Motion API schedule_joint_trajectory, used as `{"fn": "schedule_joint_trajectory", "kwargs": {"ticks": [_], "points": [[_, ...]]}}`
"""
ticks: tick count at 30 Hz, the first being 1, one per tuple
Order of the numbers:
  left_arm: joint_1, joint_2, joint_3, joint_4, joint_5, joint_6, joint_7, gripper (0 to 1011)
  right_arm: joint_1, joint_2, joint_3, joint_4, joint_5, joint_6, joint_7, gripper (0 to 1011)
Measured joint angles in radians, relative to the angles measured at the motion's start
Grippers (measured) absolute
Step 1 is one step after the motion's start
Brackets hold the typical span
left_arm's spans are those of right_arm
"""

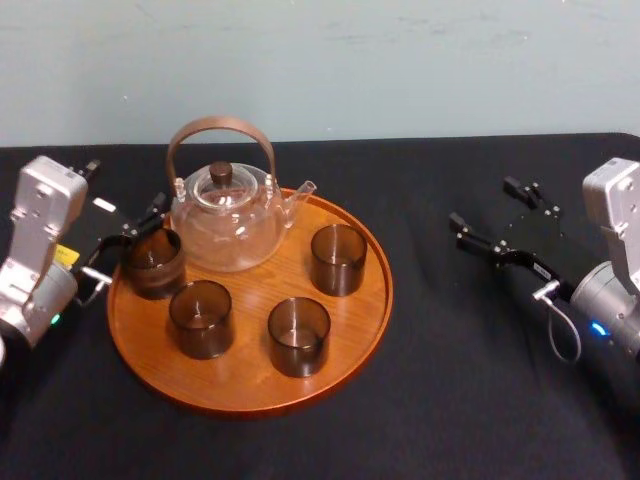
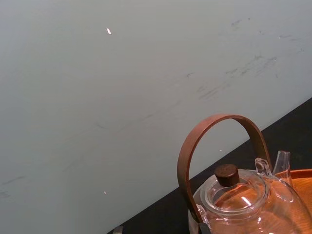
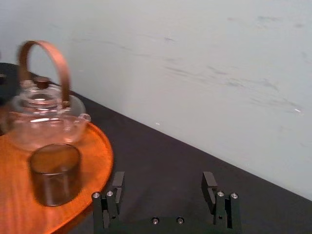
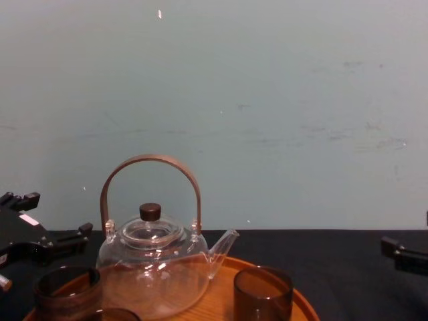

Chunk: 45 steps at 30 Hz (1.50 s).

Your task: Pick up the glass from the table and place it on the tray.

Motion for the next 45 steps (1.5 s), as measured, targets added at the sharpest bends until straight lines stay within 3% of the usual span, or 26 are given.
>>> {"fn": "schedule_joint_trajectory", "kwargs": {"ticks": [6,16,45], "points": [[0.0,0.0,0.0,0.0,0.0,0.0,0.0,1001,0.003,-0.036,0.01,0.046,-0.036,-0.008,-0.042,1002],[0.0,0.0,0.0,0.0,0.0,0.0,0.0,1001,0.024,-0.07,0.015,0.118,-0.075,-0.026,-0.048,1002],[0.0,0.0,0.0,0.0,0.0,0.0,0.0,1001,0.023,-0.066,0.012,0.112,-0.073,-0.025,-0.045,1002]]}}
